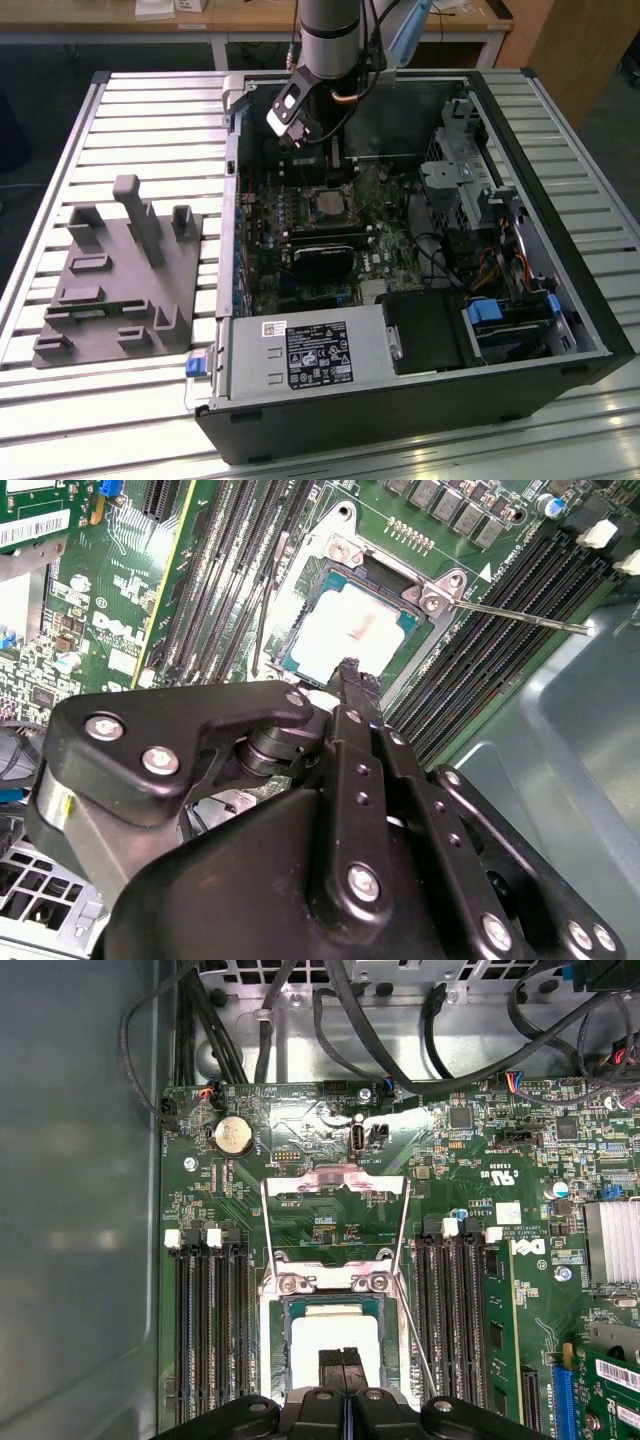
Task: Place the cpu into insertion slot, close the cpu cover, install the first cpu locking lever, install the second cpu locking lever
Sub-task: 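Close the cpu cover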
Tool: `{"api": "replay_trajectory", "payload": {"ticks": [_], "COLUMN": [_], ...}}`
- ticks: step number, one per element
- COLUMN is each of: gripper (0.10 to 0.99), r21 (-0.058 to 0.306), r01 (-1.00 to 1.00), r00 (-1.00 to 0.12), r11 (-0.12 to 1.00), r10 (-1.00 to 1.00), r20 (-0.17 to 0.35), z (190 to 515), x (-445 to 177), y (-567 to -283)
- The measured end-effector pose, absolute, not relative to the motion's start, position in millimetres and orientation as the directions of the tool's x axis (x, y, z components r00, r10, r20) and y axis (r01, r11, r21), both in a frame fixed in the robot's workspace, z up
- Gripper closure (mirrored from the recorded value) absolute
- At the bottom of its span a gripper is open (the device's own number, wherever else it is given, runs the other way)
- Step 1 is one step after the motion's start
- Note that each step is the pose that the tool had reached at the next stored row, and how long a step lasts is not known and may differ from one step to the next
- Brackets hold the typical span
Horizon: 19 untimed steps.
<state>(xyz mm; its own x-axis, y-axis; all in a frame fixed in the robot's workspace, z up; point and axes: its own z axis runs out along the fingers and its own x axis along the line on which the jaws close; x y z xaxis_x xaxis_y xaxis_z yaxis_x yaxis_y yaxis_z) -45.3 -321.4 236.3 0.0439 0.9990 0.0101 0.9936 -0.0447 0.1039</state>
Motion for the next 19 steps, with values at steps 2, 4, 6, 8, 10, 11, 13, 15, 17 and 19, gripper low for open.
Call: {"api": "replay_trajectory", "payload": {"ticks": [2,4,6,8,10,11,13,15,17,19], "gripper": [0.980,0.980,0.980,0.980,0.980,0.980,0.980,0.980,0.980,0.980], "r21": [0.104,0.104,0.104,0.104,0.104,0.104,0.104,0.104,0.104,0.104], "r01": [0.994,0.994,0.994,0.994,0.994,0.994,0.994,0.994,0.994,0.994], "r00": [0.044,0.044,0.044,0.044,0.044,0.044,0.044,0.044,0.044,0.044], "r11": [-0.045,-0.045,-0.045,-0.045,-0.045,-0.045,-0.045,-0.045,-0.045,-0.045], "r10": [0.999,0.999,0.999,0.999,0.999,0.999,0.999,0.999,0.999,0.999], "r20": [0.010,0.010,0.010,0.010,0.010,0.010,0.010,0.010,0.010,0.010], "z": [236.3,236.3,237.3,240.1,244.1,246.4,251.7,257.5,262.3,263.4], "x": [-45.3,-45.3,-45.4,-45.3,-45.4,-45.3,-45.4,-45.4,-45.4,-45.3], "y": [-321.4,-321.4,-321.5,-321.4,-321.4,-321.4,-321.4,-321.4,-321.4,-321.4]}}
